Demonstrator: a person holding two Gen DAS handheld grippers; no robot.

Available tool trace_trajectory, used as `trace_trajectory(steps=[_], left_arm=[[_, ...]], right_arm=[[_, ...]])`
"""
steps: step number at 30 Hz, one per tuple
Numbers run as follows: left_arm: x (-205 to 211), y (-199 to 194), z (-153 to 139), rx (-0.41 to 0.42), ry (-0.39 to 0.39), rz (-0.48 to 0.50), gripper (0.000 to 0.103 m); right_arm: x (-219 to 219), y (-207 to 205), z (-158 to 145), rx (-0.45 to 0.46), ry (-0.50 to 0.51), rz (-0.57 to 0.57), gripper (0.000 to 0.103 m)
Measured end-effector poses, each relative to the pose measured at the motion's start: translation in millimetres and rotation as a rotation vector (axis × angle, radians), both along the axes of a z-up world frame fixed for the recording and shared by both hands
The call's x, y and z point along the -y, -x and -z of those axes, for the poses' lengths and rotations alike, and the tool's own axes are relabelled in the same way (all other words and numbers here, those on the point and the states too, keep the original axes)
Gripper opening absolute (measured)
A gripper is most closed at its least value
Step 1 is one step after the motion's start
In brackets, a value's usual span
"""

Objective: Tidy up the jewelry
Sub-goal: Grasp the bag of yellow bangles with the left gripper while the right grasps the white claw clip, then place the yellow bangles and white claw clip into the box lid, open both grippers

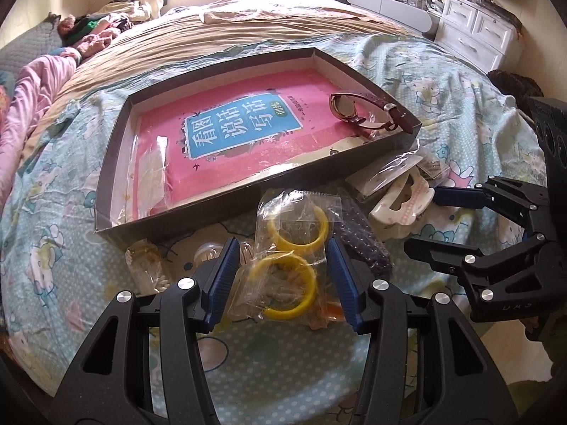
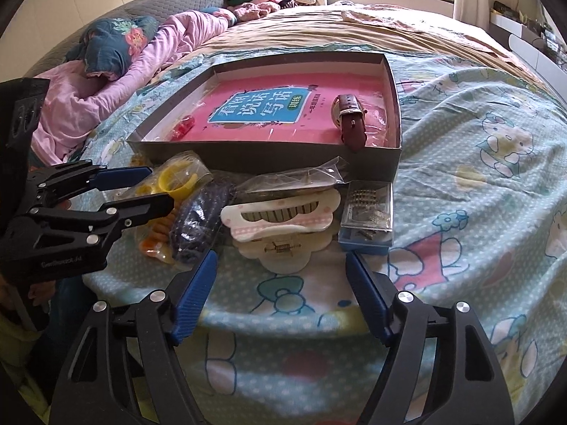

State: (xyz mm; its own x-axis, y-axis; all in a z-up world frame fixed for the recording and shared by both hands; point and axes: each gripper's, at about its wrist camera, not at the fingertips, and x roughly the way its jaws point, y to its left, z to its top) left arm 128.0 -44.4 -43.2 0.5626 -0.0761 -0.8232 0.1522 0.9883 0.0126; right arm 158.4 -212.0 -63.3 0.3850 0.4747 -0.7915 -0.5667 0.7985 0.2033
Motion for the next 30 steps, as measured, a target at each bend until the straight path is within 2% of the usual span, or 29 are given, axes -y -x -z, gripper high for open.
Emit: trace_trajectory(steps=[3, 14, 18, 19, 30], left_arm=[[1, -1, 1, 0.006, -0.022, 0.004, 0.034], [-25, 6, -13, 0.029, 0.087, -0.042, 0.033], [-33, 10, -23, 0.053, 0.111, -0.058, 0.033], [-35, 11, -24, 0.057, 0.114, -0.062, 0.033], [-52, 17, -39, 0.095, 0.157, -0.096, 0.033]], right_arm=[[-3, -3, 2, 0.003, 0.005, 0.003, 0.073], [-16, -8, 7, 0.015, 0.008, 0.019, 0.073], [-20, -6, 7, 0.036, 0.011, 0.031, 0.068], [-21, -6, 6, 0.043, 0.014, 0.032, 0.06], [-10, 9, -15, 0.071, -0.007, 0.002, 0.059]])
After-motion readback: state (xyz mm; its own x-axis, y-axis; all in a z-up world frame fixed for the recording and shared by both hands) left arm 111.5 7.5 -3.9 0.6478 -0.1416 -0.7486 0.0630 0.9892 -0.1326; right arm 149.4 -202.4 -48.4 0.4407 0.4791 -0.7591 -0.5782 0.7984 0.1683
